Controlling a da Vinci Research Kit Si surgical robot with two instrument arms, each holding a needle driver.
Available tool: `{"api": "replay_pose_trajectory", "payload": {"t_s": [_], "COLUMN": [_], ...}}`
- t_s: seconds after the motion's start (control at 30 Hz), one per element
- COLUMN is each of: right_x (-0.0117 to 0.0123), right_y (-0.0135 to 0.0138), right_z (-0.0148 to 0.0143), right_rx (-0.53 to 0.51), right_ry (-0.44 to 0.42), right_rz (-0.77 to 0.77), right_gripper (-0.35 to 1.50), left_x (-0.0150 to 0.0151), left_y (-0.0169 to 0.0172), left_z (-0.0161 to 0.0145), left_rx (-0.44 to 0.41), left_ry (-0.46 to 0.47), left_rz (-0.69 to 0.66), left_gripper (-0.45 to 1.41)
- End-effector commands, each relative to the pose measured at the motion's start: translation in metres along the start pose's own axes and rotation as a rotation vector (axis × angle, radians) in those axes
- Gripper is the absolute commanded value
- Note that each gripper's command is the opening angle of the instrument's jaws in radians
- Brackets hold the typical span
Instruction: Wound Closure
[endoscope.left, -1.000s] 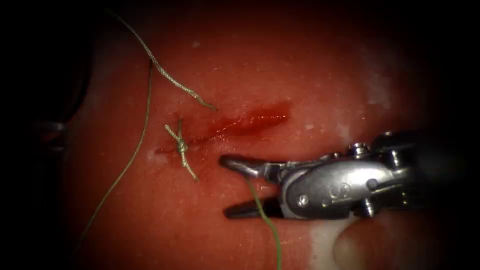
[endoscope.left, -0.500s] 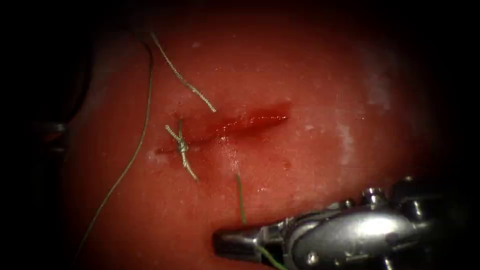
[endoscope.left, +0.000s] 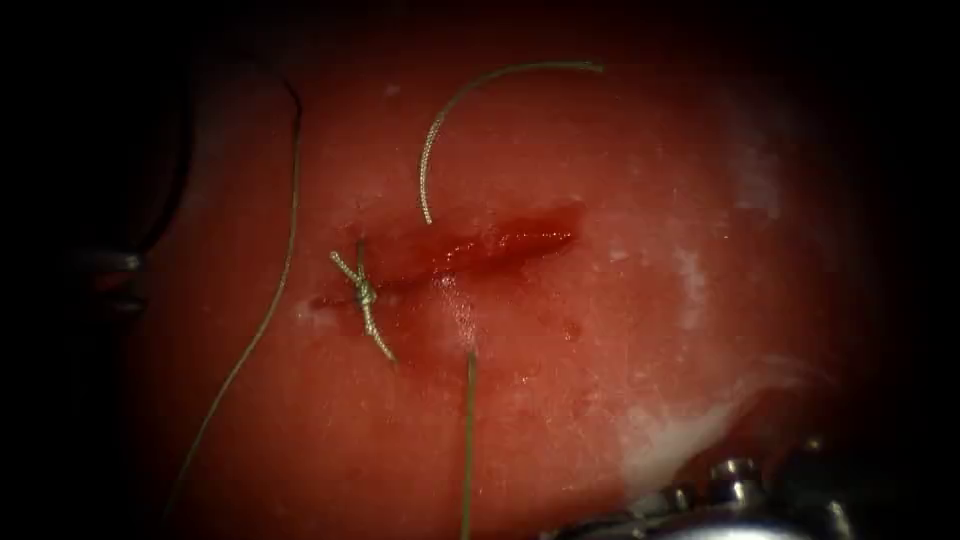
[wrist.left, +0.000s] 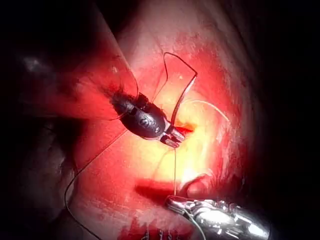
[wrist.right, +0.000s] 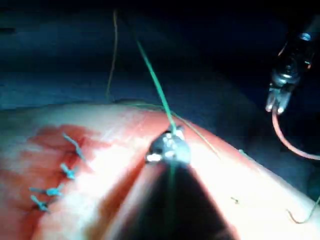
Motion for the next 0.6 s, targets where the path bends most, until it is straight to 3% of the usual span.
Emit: {"api": "replay_pose_trajectory", "payload": {"t_s": [0.03, 0.3, 0.33, 0.4, 0.47, 0.5, 0.6], "right_x": [0.0002, 0.0009, 0.0008, 0.0006, 0.0004, 0.0005, 0.0004], "right_y": [-0.0003, -0.0006, -0.0005, -0.0003, 0.0001, 0.0003, 0.0003], "right_z": [0.001, 0.0017, 0.0018, 0.0017, 0.0013, 0.0004, -0.0003], "right_rx": [0.004, 0.013, -0.016, -0.092, -0.119, -0.134, -0.136], "right_ry": [0.004, 0.025, 0.031, 0.033, 0.016, 0.008, 0.007], "right_rz": [-0.006, 0.02, 0.031, 0.032, 0.04, 0.052, 0.055], "right_gripper": [-0.35, -0.35, 0.32, 1.32, 1.45, 1.47, 1.47], "left_x": [-0.0006, -0.001, -0.0011, -0.0021, -0.0044, -0.007, -0.0101], "left_y": [0.0004, 0.0005, 0.0006, 0.0007, 0.0009, 0.0009, 0.0005], "left_z": [0.0006, 0.0007, 0.0007, 0.0008, 0.0008, 0.0005, -0.0002], "left_rx": [-0.001, -0.007, -0.01, -0.022, -0.034, -0.036, -0.022], "left_ry": [-0.001, -0.014, -0.019, -0.039, -0.062, -0.067, -0.089], "left_rz": [-0.006, -0.001, 0.001, 0.01, 0.007, -0.012, -0.028], "left_gripper": [-0.35, -0.35, -0.35, -0.35, -0.35, -0.35, -0.35]}}
